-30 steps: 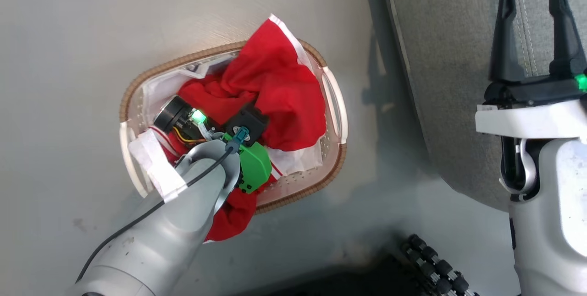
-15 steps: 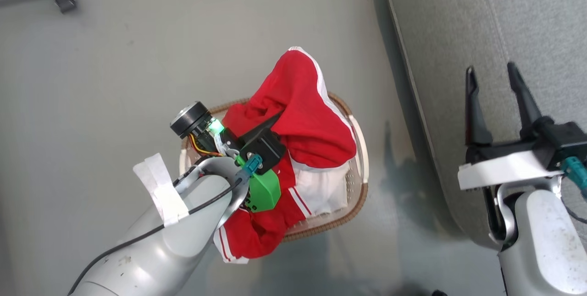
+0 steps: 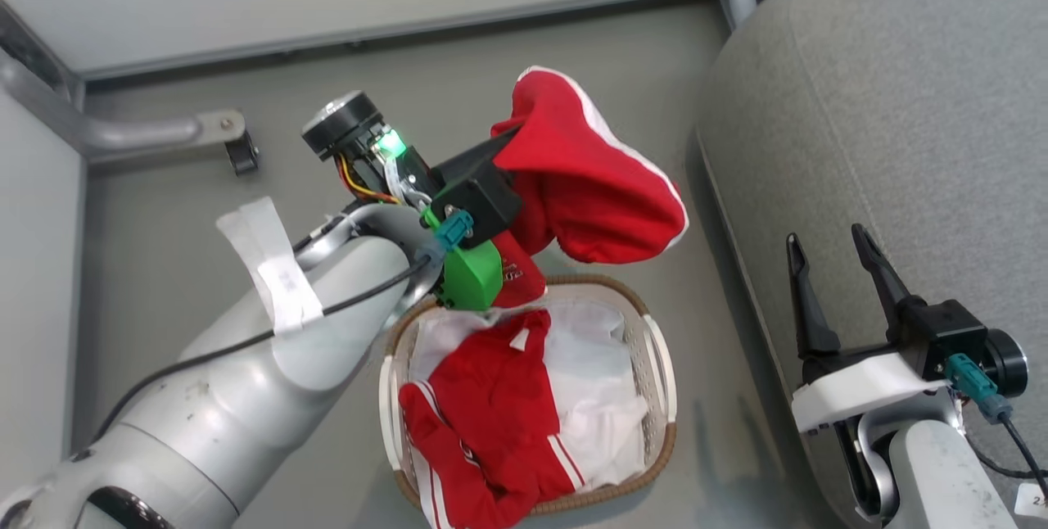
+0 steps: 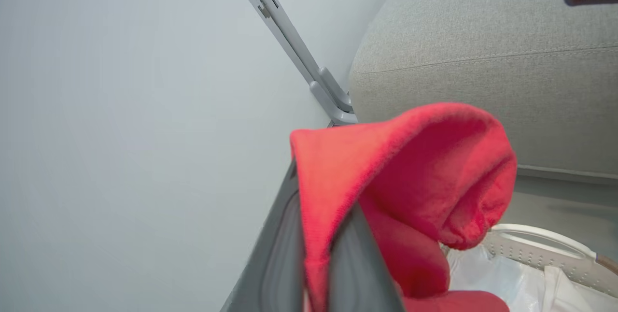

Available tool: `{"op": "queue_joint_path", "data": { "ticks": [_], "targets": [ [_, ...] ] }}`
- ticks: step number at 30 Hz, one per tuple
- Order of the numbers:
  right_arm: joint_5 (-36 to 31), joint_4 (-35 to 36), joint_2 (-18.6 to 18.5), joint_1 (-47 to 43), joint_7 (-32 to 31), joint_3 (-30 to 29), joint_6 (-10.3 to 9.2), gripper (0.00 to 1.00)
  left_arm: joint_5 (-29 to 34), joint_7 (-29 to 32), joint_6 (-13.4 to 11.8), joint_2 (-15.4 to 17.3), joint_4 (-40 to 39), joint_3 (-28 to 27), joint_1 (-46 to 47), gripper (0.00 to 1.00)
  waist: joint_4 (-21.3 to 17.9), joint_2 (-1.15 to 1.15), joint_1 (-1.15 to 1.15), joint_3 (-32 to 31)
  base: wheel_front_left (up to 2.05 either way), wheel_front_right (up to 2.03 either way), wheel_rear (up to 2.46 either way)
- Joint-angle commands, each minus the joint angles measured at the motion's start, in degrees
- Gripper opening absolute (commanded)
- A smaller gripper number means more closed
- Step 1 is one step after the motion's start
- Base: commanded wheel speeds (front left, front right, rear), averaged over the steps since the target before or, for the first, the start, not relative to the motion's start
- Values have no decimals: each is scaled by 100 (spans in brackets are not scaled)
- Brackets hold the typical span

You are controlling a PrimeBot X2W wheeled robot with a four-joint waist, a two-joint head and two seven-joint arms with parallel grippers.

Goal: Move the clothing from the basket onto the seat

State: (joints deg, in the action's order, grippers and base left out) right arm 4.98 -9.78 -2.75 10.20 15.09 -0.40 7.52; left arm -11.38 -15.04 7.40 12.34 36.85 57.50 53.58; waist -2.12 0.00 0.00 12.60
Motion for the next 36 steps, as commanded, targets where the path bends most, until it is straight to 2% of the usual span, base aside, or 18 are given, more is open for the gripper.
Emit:
{"op": "queue_joint_path", "data": {
  "ticks": [1,4,13,24,28,36],
  "targets": [
    [18,-10,-25,-119,12,11,-6,100,-113,-20,11,48,-34,40,147,0,70,0,0,-616,0,0,0],
    [-3,3,-24,-182,12,59,-6,100,-232,-20,4,68,-51,77,397,0,43,0,0,-777,0,0,0],
    [6,101,-24,-258,12,370,-6,100,-571,-12,1,-165,107,56,792,0,-29,0,0,-1127,0,0,0],
    [132,439,-24,211,12,951,-6,100,-727,-12,1,-347,291,233,849,0,-68,0,0,-1220,0,0,0],
    [-30,250,-25,501,12,1184,-6,100,-764,-13,2,-394,217,303,856,0,-18,0,0,-1234,0,0,0],
    [-322,-625,-24,1125,10,1388,-6,100,-774,-12,1,-470,-11,366,889,0,131,0,0,-1244,0,0,0]
  ]
}}
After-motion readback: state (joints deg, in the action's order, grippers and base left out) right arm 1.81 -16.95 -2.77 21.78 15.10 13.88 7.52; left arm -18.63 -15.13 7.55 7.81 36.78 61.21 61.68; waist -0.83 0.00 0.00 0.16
